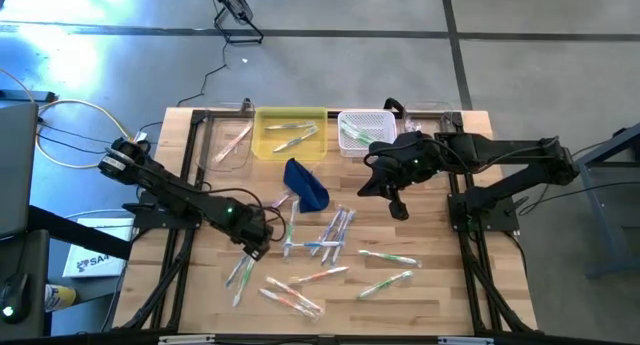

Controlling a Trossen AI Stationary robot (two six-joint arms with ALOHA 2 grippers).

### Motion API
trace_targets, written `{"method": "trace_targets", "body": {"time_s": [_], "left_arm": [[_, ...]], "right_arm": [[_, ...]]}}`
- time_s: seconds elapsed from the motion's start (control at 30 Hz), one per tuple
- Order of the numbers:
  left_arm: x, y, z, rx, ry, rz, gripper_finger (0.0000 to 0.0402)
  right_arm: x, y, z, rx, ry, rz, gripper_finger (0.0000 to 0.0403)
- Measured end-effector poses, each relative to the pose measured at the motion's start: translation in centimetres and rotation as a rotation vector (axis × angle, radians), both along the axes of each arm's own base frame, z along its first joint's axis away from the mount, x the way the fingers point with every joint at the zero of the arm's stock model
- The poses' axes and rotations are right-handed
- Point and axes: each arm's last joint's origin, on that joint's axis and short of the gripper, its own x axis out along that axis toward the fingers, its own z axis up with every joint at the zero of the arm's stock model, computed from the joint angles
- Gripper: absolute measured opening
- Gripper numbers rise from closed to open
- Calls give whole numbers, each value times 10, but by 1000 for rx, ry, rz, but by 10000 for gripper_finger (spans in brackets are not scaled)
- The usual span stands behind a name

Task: Pick & Place Toothbrushes
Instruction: Put the blue toothbrush into the yellow bin

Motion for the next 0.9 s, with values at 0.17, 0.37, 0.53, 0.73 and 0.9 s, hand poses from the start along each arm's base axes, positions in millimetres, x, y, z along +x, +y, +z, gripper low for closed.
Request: {"method": "trace_targets", "body": {"time_s": [0.17,0.37,0.53,0.73,0.9], "left_arm": [[1,1,0,38,-17,41,216],[5,2,1,98,-91,61,216],[8,11,-1,95,-69,93,216],[14,25,-1,74,-68,82,216],[15,26,-3,-20,-27,41,216]], "right_arm": [[0,0,0,0,0,-1,2],[0,-1,0,7,4,-37,2],[0,-1,0,-3,4,-57,2],[2,-1,-1,-4,9,-59,2],[3,-1,-4,-5,25,-58,2]]}}
